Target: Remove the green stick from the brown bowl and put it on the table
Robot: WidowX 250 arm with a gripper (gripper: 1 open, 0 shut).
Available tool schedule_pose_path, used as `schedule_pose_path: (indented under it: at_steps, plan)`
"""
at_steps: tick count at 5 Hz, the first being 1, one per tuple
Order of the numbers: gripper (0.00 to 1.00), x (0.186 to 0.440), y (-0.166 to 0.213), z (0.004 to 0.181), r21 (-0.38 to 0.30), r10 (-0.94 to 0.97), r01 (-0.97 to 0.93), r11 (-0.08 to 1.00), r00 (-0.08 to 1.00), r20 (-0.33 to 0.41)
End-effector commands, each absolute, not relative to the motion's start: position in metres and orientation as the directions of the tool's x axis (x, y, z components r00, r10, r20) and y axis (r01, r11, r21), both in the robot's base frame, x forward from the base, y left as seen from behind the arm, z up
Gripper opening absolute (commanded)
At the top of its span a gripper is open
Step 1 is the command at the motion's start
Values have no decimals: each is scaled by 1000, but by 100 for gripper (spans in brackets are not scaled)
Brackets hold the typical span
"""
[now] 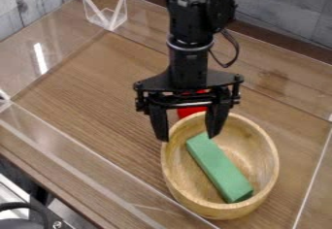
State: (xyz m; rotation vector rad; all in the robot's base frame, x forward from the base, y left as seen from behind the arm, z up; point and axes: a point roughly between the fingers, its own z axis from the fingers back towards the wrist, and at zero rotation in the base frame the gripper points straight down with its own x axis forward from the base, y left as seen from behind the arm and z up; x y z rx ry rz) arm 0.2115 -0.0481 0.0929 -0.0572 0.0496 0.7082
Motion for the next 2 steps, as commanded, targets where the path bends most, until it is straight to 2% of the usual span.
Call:
schedule_pose_path:
  at_steps: [1, 2]
  plan:
    - [100, 220, -51, 96, -76, 690, -691, 719, 723, -36]
    - [100, 225, -52, 90, -81, 716, -716, 694, 698, -35]
